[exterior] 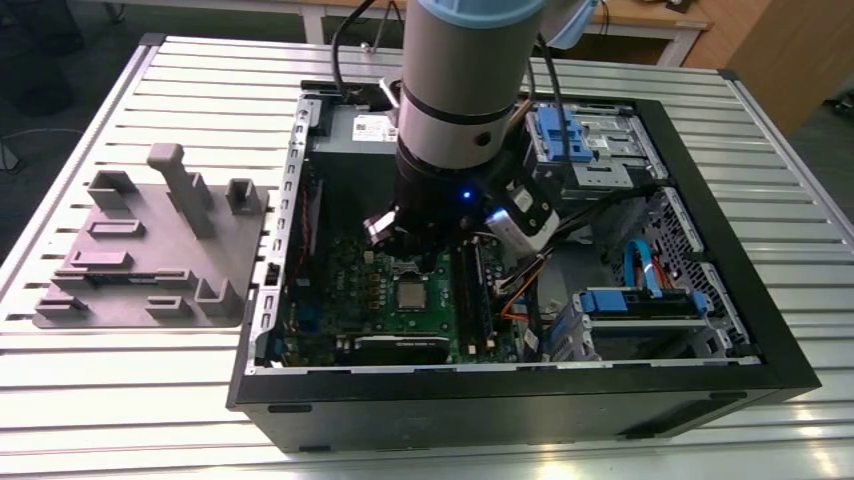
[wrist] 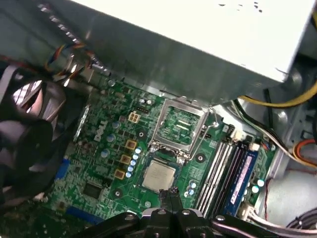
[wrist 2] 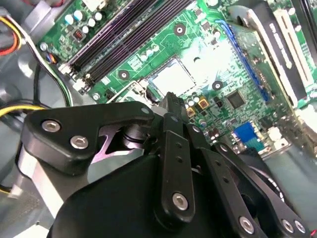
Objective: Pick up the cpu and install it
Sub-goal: 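Close the cpu cover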
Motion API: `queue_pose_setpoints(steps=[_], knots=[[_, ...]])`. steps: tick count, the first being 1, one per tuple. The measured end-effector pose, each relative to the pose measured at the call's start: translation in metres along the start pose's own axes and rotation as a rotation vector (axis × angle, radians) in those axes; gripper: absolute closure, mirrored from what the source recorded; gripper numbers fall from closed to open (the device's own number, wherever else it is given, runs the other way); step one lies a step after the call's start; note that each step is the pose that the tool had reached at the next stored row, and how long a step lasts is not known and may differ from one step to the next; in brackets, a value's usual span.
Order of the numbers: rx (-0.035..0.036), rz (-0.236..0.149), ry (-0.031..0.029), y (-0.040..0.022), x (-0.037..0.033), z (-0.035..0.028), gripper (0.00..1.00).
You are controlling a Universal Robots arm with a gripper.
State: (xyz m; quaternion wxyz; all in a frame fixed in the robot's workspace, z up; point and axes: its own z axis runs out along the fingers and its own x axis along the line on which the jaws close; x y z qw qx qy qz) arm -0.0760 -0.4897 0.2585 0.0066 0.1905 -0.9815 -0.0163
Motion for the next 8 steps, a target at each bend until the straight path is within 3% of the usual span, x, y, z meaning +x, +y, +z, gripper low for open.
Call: queue_pose_setpoints(steps=[1,4,5,8], knots=[[-0.0119,-0.007,-0.0047,0.0000,-0.0001,0.0002,0.90],[-0.0633,-0.013,-0.0256,0.0000,-0.0003,0.0004,0.90],[-0.0716,-0.018,-0.0286,0.0000,-0.0003,0.0008,0.90],[-0.0724,-0.070,-0.0251,-0.0001,-0.0003,0.0032,0.90]])
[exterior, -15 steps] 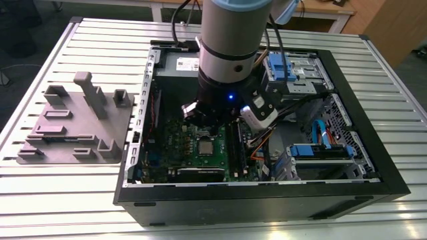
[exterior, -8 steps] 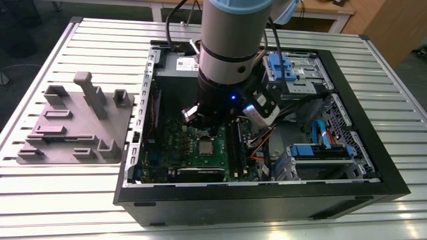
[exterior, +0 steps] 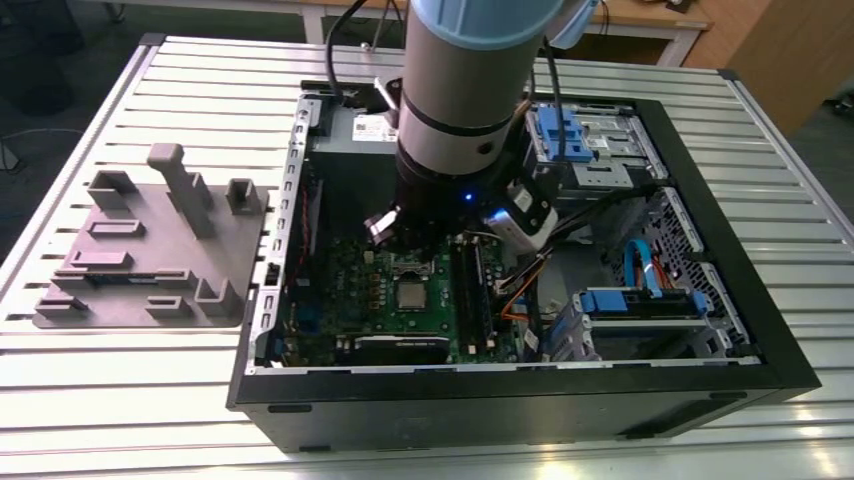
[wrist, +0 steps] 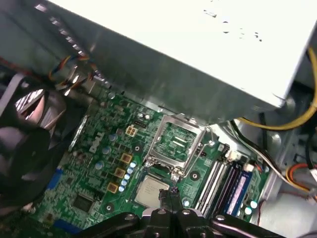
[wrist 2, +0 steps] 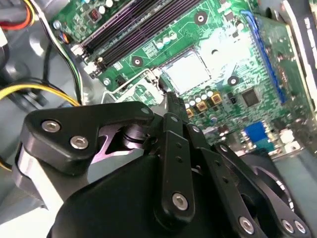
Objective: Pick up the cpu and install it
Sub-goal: 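Close the cpu cover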
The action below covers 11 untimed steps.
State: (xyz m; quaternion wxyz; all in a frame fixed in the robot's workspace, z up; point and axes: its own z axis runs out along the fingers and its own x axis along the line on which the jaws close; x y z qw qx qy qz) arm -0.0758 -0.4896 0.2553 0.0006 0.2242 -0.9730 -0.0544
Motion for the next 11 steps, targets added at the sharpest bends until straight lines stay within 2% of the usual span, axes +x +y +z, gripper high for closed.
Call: queue_pose_setpoints(steps=[5,11], knots=[[-0.0018,-0.081,0.0087,-0.0006,-0.0005,0.0032,0.90],[-0.0021,-0.089,0.0094,-0.0047,-0.0158,0.0057,0.90]])
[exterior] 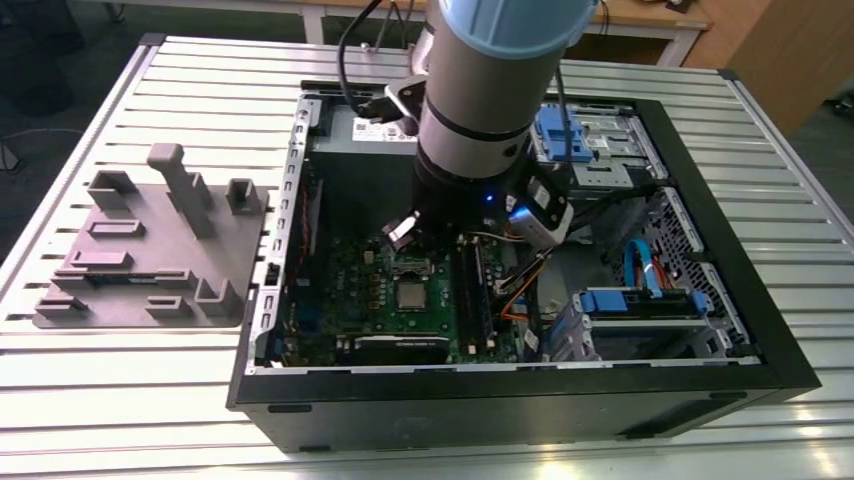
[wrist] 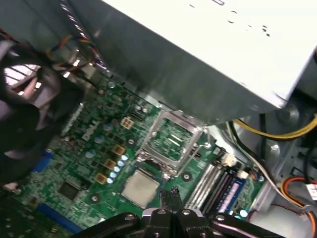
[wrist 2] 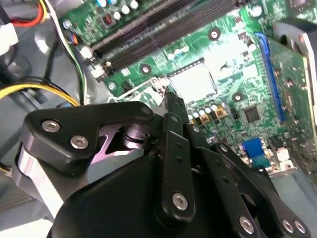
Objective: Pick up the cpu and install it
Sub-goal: 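Close the cpu cover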
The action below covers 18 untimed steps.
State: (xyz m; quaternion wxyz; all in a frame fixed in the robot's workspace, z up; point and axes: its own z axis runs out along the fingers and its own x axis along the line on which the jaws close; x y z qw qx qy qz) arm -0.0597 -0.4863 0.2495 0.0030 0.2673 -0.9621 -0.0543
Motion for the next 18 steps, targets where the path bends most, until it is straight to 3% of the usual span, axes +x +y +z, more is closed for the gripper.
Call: queue_pose_setpoints(steps=[4,10,11,15,16,18], knots=[[-0.0005,-0.007,0.0010,-0.0012,-0.0064,0.0048,0.90],[-0.0077,-0.107,0.0087,-0.0017,-0.0063,0.0081,0.90],[-0.0178,-0.114,0.0026,-0.0018,-0.0065,0.0082,0.90],[-0.0770,-0.119,-0.0373,-0.0028,-0.0083,0.0084,0.90],[-0.0820,-0.121,-0.0404,-0.0031,-0.0087,0.0091,0.90],[-0.0834,-0.142,-0.0377,-0.0034,-0.0090,0.0102,0.90]])
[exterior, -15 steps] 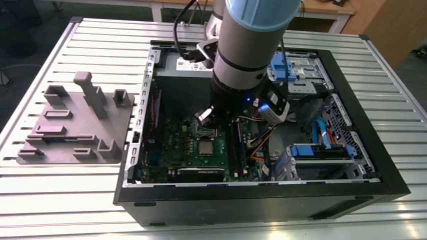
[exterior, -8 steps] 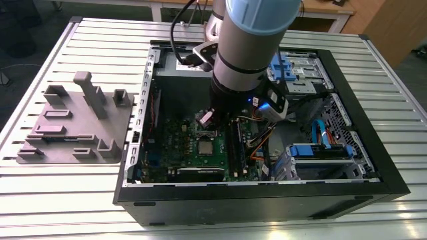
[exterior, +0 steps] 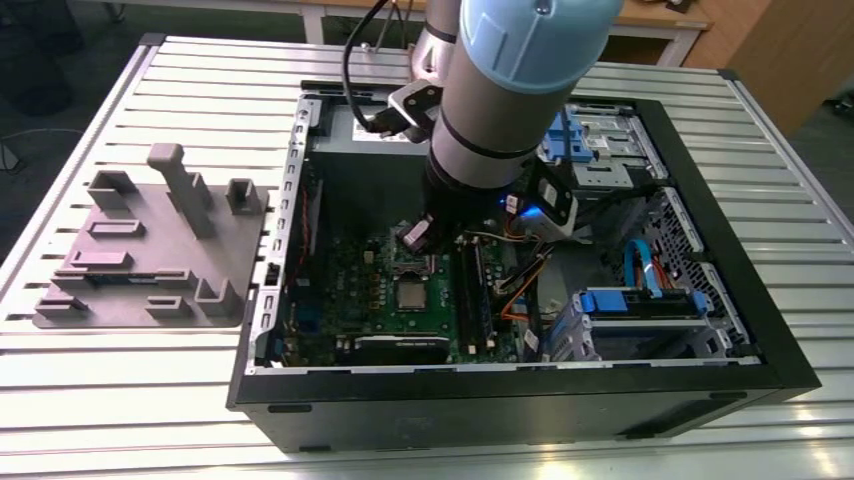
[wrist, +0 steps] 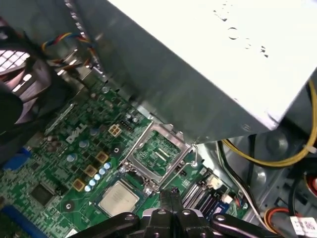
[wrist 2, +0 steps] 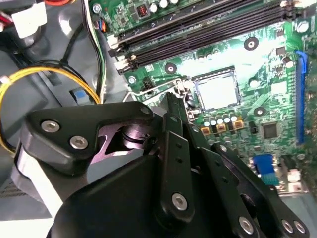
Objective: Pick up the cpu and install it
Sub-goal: 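Close the cpu cover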
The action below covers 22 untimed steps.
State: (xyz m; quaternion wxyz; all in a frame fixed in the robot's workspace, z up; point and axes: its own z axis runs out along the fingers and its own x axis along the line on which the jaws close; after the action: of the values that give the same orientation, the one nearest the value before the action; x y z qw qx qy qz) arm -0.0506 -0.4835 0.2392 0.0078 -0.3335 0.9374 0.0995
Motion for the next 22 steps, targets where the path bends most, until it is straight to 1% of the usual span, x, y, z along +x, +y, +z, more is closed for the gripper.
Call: queue_pose_setpoints(steps=[2,4,22], knots=[[-0.0020,-0.030,0.0054,-0.0001,0.0000,0.0006,0.90],[-0.0036,-0.051,0.0092,-0.0001,0.0001,0.0006,0.90],[-0.0062,-0.074,0.0125,-0.0002,0.0001,0.0007,0.90]])
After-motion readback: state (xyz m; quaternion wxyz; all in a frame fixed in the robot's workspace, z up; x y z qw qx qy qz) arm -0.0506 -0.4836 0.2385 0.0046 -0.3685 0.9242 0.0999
